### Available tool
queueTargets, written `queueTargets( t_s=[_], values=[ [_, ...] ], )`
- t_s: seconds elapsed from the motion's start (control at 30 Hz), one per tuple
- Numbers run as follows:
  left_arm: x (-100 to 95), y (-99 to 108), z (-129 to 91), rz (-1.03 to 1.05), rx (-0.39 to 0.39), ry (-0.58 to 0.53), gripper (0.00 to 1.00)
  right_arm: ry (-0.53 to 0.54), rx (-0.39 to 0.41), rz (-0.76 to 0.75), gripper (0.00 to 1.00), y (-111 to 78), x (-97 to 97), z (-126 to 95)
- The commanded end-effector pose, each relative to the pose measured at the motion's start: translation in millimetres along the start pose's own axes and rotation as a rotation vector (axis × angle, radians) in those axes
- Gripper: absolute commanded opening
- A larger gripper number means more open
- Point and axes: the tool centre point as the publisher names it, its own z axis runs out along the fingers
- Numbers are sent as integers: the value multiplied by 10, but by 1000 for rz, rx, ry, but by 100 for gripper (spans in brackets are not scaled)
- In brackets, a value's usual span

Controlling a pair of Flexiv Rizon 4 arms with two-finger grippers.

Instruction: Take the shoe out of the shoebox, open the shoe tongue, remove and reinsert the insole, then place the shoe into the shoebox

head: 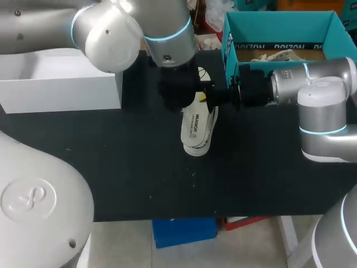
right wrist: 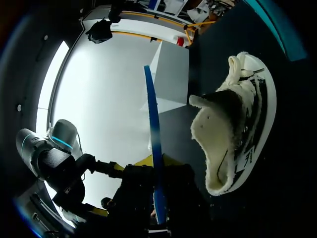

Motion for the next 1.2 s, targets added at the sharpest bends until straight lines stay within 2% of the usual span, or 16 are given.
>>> queueTargets(
  t_s=[0.03, 0.4, 0.77, 0.97, 1.2],
  values=[
    [15, -55, -88, -10, -22, 414, 100, 0, -3, 0, 0, -5, -1, 8],
    [33, 14, -165, -45, -51, 368, 100, 0, -3, 0, 0, -5, -1, 8],
    [-63, 186, -217, -45, -83, 310, 100, 0, -3, 0, 0, -5, -1, 8],
    [-73, 404, -243, -49, -96, 301, 100, 0, -3, 0, 0, -5, -1, 8],
    [-9, 756, -284, -73, -115, 294, 100, 0, -3, 0, 0, -5, -1, 8]
  ],
)
